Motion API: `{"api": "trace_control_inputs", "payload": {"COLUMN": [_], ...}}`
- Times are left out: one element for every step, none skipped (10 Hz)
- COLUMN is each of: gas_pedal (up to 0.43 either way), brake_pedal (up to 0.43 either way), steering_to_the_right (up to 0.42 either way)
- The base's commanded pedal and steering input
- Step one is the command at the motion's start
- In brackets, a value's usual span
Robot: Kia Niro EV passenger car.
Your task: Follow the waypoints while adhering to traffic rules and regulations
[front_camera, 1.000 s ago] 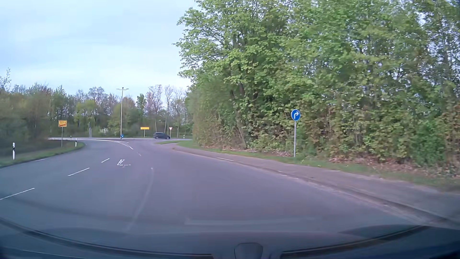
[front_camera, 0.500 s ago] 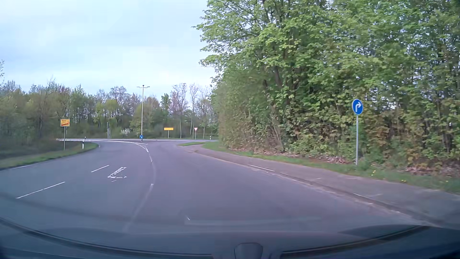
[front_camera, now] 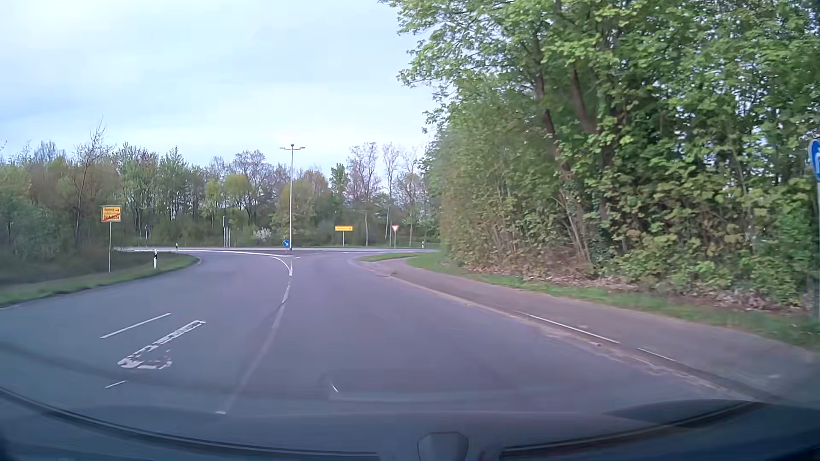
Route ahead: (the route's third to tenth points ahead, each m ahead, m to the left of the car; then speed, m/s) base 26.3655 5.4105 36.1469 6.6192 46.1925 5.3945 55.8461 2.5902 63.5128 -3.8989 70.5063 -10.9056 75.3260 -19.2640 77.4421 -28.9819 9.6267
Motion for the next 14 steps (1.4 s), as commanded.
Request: {"api": "trace_control_inputs", "payload": {"gas_pedal": [0.000, 0.000, 0.000, 0.000, 0.000, 0.000, 0.000, 0.000, 0.000, 0.000, 0.000, 0.000, 0.000, 0.000], "brake_pedal": [0.012, 0.012, 0.012, 0.012, 0.012, 0.012, 0.012, 0.012, 0.012, 0.012, 0.012, 0.012, 0.012, 0.012], "steering_to_the_right": [-0.090, -0.081, -0.074, -0.070, -0.064, -0.056, -0.048, -0.040, -0.036, -0.036, -0.036, -0.036, -0.036, -0.034]}}
